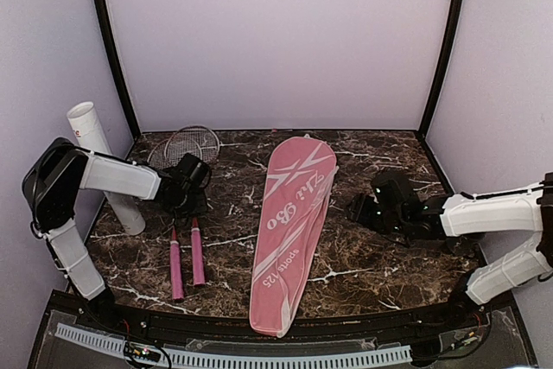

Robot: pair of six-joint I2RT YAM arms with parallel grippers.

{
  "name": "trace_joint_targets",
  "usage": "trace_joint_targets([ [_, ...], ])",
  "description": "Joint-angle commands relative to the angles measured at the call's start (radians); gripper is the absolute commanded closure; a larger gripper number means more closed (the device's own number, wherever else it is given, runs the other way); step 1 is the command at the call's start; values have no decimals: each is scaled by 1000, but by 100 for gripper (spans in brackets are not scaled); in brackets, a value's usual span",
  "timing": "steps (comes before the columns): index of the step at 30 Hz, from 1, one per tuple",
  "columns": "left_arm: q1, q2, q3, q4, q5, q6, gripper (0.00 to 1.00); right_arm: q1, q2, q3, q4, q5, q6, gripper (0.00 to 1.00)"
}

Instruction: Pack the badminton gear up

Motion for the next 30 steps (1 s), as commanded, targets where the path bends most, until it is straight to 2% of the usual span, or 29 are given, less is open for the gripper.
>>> trace_joint_targets([
  [1, -73, -106, 38, -53, -48, 34, 100, -5, -42, 46, 0, -6, -5, 34],
  [9, -240, -239, 36, -42, -78, -73, 100, 10, -77, 89, 78, -133, -76, 34],
  [16, -343, -325, 21, 74, -105, -189, 100, 126, -53, 147, 161, -177, -119, 31],
  [24, -413, -315, 54, 181, -161, -241, 100, 306, 100, 240, 293, -322, -153, 28],
  [30, -431, -320, 53, 224, -173, -239, 100, 364, 235, 307, 332, -408, -182, 27],
])
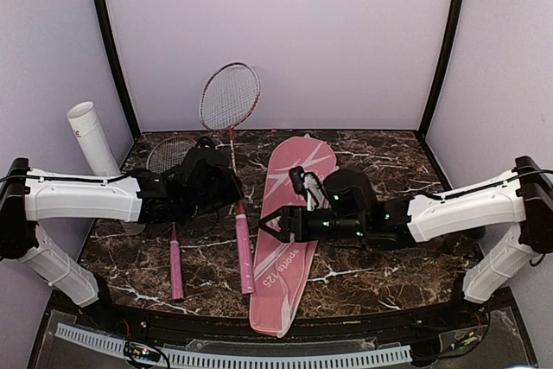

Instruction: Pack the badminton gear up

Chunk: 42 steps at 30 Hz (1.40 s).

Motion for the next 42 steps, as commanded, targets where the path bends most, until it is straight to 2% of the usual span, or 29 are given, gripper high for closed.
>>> trace_joint_targets([
  [1, -15, -25, 32, 73, -57, 3, 100, 34, 82, 79, 57, -80, -49, 27],
  [11, -17, -85, -9, 77, -91, 5, 100, 49, 221, 179, 14, -202, -140, 28],
  [20, -18, -120, -32, 89, -96, 1, 100, 51, 285, 191, 46, -184, -141, 34],
  [24, -18, -124, -38, 82, -104, 1, 100, 49, 296, 195, 53, -174, -141, 40],
  [26, -18, -125, -43, 80, -106, 0, 100, 51, 300, 197, 51, -172, -143, 46],
  [30, -18, -125, -52, 91, -107, 12, 100, 50, 296, 189, 63, -169, -136, 66],
  [34, -18, -108, -41, 91, -97, 78, 100, 50, 276, 176, 59, -131, -120, 88],
  [37, -17, -105, -37, 92, -73, 145, 100, 50, 236, 159, 61, -92, -109, 98],
  [39, -18, -113, -56, 138, -31, 224, 85, 49, 198, 143, 42, -39, -96, 100],
  [40, -18, -117, -73, 170, -15, 264, 70, 49, 178, 134, 29, -10, -92, 100],
  [41, -18, -122, -89, 191, -6, 293, 49, 48, 156, 123, 14, 24, -88, 100],
  [42, -17, -126, -102, 200, 1, 309, 37, 46, 134, 105, -5, 57, -84, 100],
])
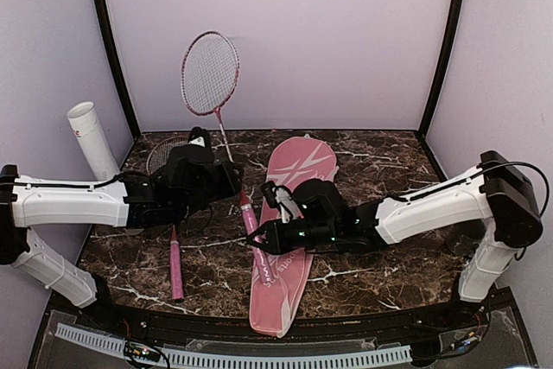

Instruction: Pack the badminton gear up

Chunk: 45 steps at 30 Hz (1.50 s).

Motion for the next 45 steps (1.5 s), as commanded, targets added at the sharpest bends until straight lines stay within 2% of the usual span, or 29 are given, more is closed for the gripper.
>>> trace_joint_targets([
  [1, -4, -46, -59, 79, 67, 172, 30, -9, -118, -56, -24, 173, 16, 100],
  [3, -5, -39, -55, 59, 91, 195, 25, -29, -194, -98, -49, 208, 42, 100],
  [5, -7, -19, -34, 18, 122, 203, 24, -57, -253, -152, -66, 232, 73, 100],
  [10, -66, 90, 6, 57, 238, 293, 32, -162, -410, -282, -124, 258, 144, 100],
  [14, -121, 254, 159, -21, 281, 333, 40, -263, -500, -362, -202, 263, 165, 100],
  [16, -144, 347, 235, -55, 314, 362, 48, -302, -536, -389, -235, 266, 163, 100],
  [20, -160, 492, 350, -95, 386, 363, 51, -362, -594, -433, -270, 262, 158, 100],
  [26, -161, 641, 479, -207, 354, 363, 52, -402, -657, -472, -283, 250, 164, 100],
  [38, -161, 756, 561, -296, 266, 381, 57, -412, -709, -528, -255, 210, 202, 100],
  [41, -159, 782, 583, -319, 262, 376, 67, -412, -714, -532, -267, 200, 205, 100],
  [45, -129, 775, 586, -356, 258, 312, 93, -412, -746, -523, -323, 183, 195, 100],
])
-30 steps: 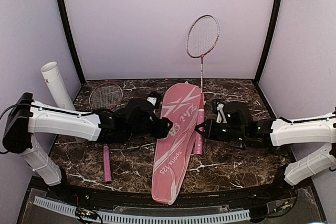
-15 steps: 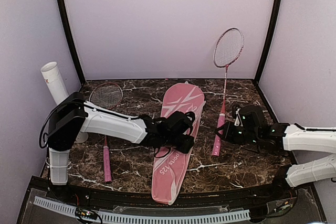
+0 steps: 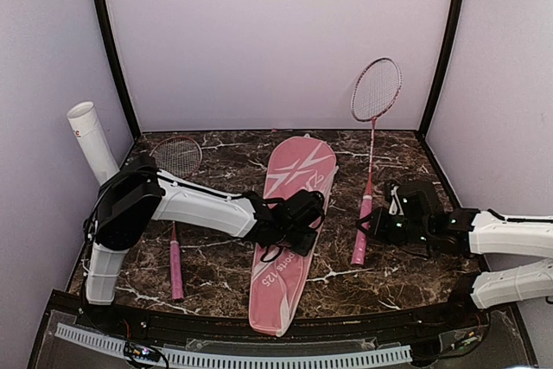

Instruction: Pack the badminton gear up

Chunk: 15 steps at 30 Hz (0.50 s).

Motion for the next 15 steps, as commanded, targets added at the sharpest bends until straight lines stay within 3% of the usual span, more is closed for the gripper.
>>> trace_joint_targets([
  [1, 37, -21, 7, -62, -5, -51, 97, -8, -60, 12, -3, -17, -15, 100],
  [5, 83, -84, -33, -16, 14, -62, 100, -8, -121, 14, -98, -105, -30, 100],
  [15, 225, -246, -95, 112, 104, -66, 100, -7, -346, -51, -264, -492, 66, 100],
])
